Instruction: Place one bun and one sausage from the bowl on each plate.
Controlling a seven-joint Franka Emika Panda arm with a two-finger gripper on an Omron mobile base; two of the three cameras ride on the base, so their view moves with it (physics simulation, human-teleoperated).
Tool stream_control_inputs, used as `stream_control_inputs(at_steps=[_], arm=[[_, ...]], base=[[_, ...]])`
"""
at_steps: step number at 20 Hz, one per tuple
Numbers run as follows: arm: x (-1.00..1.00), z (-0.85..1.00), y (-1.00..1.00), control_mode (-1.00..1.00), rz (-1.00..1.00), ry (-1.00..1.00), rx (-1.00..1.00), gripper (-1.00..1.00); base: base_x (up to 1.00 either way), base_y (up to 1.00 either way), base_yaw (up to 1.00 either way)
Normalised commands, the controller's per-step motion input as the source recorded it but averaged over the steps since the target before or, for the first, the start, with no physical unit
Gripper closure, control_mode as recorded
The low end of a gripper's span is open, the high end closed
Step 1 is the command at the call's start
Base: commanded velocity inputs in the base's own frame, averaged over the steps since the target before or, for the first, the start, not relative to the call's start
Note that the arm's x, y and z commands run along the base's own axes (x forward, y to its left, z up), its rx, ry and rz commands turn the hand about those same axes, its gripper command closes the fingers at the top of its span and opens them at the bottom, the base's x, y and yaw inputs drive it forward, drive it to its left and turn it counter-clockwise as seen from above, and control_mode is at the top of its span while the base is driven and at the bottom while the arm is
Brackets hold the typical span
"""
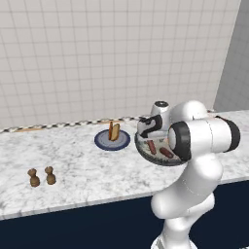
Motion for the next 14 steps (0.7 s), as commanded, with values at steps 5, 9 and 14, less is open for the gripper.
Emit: stream_control_inputs(at_steps=[5,9,14], arm=[[0.02,-0.38,0.1,-1.0,0.0,0.0,0.0,-1.0],[0.0,-0.47,-0.02,-1.0,0.0,-0.01,0.0,1.0],[-0.03,-0.1,0.0,-1.0,0.0,-0.02,0.0,1.0]], base=[[0.0,0.0,0.0],[0.0,0.0,0.0],[0.0,0.0,0.0]])
